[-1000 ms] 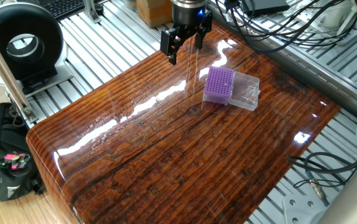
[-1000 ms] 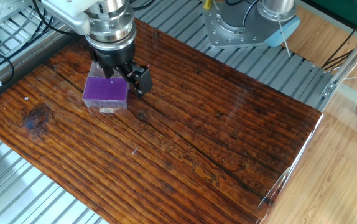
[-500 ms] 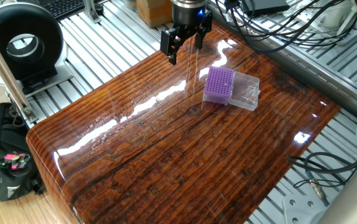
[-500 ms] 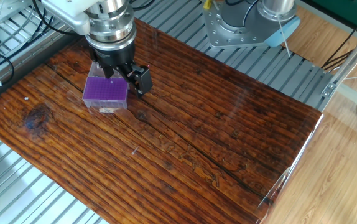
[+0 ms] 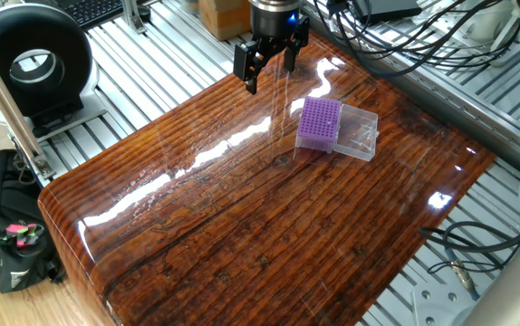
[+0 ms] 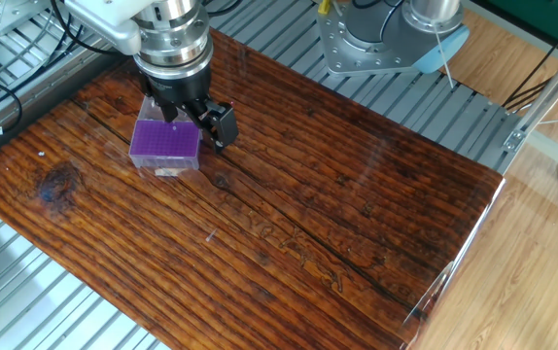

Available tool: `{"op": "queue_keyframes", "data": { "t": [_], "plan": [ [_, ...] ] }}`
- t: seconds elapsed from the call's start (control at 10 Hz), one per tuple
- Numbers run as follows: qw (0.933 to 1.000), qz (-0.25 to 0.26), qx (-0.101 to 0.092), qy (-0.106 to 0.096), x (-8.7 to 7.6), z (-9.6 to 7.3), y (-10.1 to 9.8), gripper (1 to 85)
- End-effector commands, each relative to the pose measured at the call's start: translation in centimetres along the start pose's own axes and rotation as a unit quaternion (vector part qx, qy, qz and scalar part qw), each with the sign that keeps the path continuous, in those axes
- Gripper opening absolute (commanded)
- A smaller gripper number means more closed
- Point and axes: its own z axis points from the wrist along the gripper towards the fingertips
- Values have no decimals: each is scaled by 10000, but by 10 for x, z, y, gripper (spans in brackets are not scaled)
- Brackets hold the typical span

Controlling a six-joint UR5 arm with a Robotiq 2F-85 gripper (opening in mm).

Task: Insert a small pipette tip into the holder for small pipette tips

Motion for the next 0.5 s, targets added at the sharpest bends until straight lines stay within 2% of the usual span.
{"op": "queue_keyframes", "data": {
  "t": [0.0,0.4],
  "plan": [
    [9990,-294,255,-241,-13,0,-10,10],
    [9991,-248,193,-276,-14,4,-2,10]
  ]
}}
